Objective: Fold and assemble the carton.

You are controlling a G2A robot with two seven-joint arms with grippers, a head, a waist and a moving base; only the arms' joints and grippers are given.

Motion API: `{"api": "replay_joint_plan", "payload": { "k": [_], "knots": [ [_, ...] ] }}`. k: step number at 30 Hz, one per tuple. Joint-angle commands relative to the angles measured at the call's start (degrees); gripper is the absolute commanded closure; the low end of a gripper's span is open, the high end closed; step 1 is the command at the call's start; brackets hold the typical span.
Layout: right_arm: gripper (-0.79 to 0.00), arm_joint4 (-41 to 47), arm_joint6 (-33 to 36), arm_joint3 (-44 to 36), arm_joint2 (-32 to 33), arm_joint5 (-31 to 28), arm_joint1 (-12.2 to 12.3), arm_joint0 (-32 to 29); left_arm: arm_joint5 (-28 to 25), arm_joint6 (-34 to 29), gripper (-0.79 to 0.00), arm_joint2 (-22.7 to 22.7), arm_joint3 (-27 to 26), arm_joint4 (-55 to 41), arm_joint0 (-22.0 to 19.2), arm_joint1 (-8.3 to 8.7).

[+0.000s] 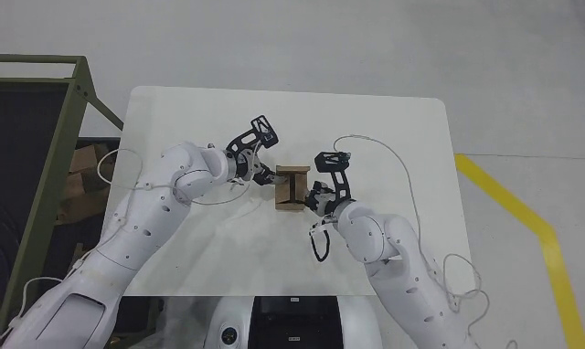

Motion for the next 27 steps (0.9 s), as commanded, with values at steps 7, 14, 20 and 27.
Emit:
{"api": "replay_joint_plan", "payload": {
  "k": [7, 14, 20, 27],
  "knots": [
    [-0.197, -0.5, 0.6, 3.6, -1.8, 1.8, -0.5, 2.6, 1.0, -0.7, -0.785, 1.2, 1.3, -0.5, -0.7, -0.51],
    [-0.200, -1.4, 1.0, 4.5, -2.7, 2.3, -0.6, 3.6, 2.3, -1.7, -0.785, 2.4, 1.8, 0.2, -1.4, -0.99],
    [-0.188, -2.1, 1.2, 4.9, -3.2, 2.5, -0.7, 4.1, 3.0, -1.7, -0.785, 3.0, 2.1, 1.0, -1.6, -1.28],
    [-0.160, -2.5, 1.1, 5.1, -3.3, 2.8, -0.8, 4.0, 2.6, -1.4, -0.785, 2.2, 1.6, 1.2, -1.5, -1.24]
  ]
}}
